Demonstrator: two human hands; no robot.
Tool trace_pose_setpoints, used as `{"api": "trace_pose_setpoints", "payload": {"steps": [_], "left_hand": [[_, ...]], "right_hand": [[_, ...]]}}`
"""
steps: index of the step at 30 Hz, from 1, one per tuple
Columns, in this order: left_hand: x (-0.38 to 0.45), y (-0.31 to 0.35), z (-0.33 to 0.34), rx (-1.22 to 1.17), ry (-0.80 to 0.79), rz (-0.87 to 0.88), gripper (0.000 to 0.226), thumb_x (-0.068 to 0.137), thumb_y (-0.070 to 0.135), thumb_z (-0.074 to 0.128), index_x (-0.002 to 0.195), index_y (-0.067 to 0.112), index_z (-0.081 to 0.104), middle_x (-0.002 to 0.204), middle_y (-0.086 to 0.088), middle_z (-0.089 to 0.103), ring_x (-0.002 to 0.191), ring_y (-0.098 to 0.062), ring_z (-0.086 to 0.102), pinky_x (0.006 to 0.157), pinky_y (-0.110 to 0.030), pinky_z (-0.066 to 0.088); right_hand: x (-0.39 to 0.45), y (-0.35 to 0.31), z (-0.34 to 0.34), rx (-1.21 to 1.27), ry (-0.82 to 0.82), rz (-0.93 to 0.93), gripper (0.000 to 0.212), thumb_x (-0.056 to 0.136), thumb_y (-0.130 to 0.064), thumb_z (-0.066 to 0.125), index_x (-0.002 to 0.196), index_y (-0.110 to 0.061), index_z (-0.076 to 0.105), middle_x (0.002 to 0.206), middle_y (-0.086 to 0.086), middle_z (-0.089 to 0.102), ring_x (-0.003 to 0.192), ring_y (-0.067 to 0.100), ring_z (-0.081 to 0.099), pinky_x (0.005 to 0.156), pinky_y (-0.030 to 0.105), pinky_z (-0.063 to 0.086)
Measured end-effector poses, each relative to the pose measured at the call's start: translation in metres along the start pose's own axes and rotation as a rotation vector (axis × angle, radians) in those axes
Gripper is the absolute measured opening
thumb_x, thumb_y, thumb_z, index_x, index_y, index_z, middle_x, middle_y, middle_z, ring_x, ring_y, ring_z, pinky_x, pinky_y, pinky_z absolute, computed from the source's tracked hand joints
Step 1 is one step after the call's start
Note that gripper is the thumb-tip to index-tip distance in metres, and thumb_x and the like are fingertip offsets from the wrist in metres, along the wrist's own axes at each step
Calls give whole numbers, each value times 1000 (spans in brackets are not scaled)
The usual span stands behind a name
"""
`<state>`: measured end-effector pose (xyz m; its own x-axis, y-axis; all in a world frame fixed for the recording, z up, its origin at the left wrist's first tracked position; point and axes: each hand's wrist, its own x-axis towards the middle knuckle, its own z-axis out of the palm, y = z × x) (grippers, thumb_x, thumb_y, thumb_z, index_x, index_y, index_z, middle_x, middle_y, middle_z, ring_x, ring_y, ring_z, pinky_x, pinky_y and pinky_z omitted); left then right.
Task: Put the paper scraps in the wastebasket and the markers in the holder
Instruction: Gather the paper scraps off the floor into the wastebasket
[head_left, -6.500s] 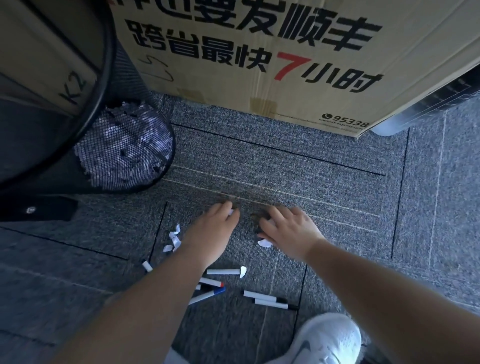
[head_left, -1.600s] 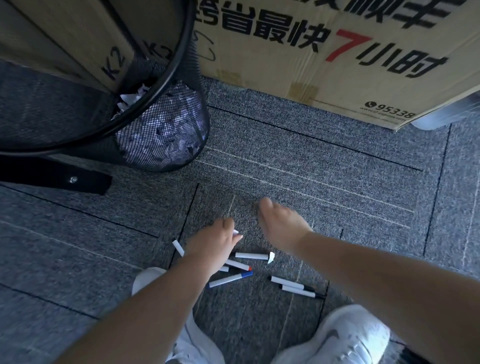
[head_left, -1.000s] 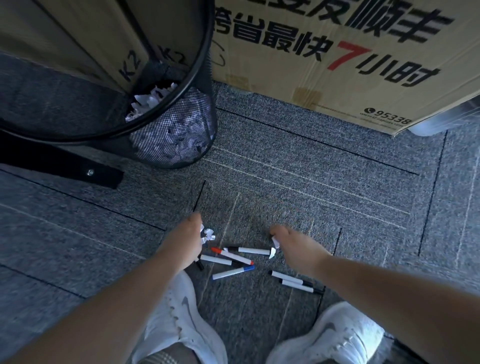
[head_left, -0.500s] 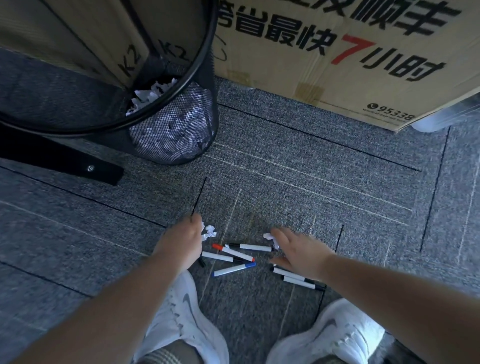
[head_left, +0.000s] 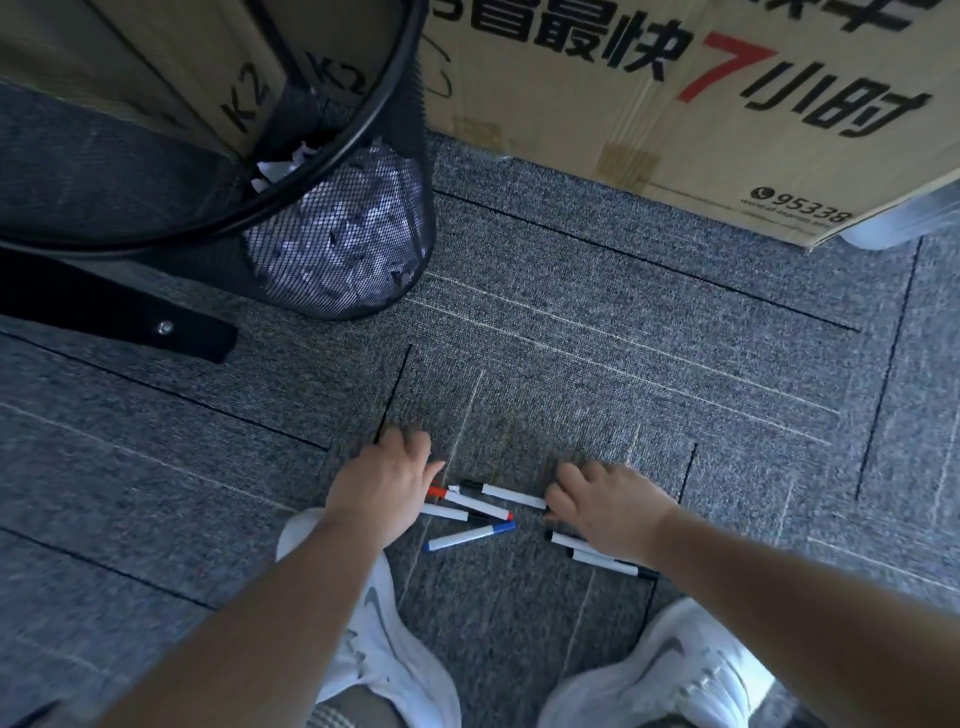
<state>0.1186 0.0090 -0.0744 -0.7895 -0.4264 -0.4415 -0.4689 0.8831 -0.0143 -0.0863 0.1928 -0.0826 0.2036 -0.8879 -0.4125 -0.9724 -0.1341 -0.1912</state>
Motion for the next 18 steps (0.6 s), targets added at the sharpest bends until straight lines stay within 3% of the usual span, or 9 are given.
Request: {"api": "trace_pose_setpoints", "payload": {"steps": [3,5,8,10,12,15,18], "left_hand": [[-3,-3,5,-11,17,39,32,75,25,71,86,6,48,63,-11,49,36,-20,42,30,-20,27],[-5,-3,5,-10,16,52,41,61,9,75,87,7,43,64,-11,49,38,-20,43,31,-20,28],[-9,-3,3,-19,12,77,49,53,2,75,87,9,41,63,-9,50,38,-19,44,30,-21,30],[-8,-4,3,-43,23,87,51,52,2,78,86,9,41,61,-8,51,36,-18,44,30,-20,31],[-7,-3,-1,-101,-4,83,52,54,1,79,86,10,40,62,-7,51,35,-17,44,29,-21,34],[-8,0,-9,-153,-109,42,38,82,1,57,109,11,32,88,-10,54,53,-19,47,45,-30,48],[-10,6,-11,-178,-178,14,48,92,-1,35,136,10,18,113,-10,48,65,-18,45,59,-29,47]], "right_hand": [[-1,4,-6,-11,-3,-63,50,56,-15,84,92,-6,49,72,12,58,45,23,51,32,30,44],[-3,8,-8,15,-28,-73,46,54,-12,85,89,-4,56,70,11,57,45,21,52,32,29,45],[-3,9,-13,83,-108,-56,44,59,-7,84,92,-4,55,71,11,56,48,21,54,36,31,50],[-1,6,-21,138,-192,-55,34,74,-5,73,102,-3,53,81,12,56,57,21,54,47,32,55],[4,3,-32,215,-232,29,18,96,-11,46,113,-6,46,91,10,52,70,22,53,66,36,57],[17,10,-47,376,-145,226,28,102,-26,23,112,-11,44,95,9,55,82,27,57,74,38,50],[20,19,-50,400,-75,338,5,100,-16,35,104,-16,34,75,-4,41,67,17,51,66,31,52]]}}
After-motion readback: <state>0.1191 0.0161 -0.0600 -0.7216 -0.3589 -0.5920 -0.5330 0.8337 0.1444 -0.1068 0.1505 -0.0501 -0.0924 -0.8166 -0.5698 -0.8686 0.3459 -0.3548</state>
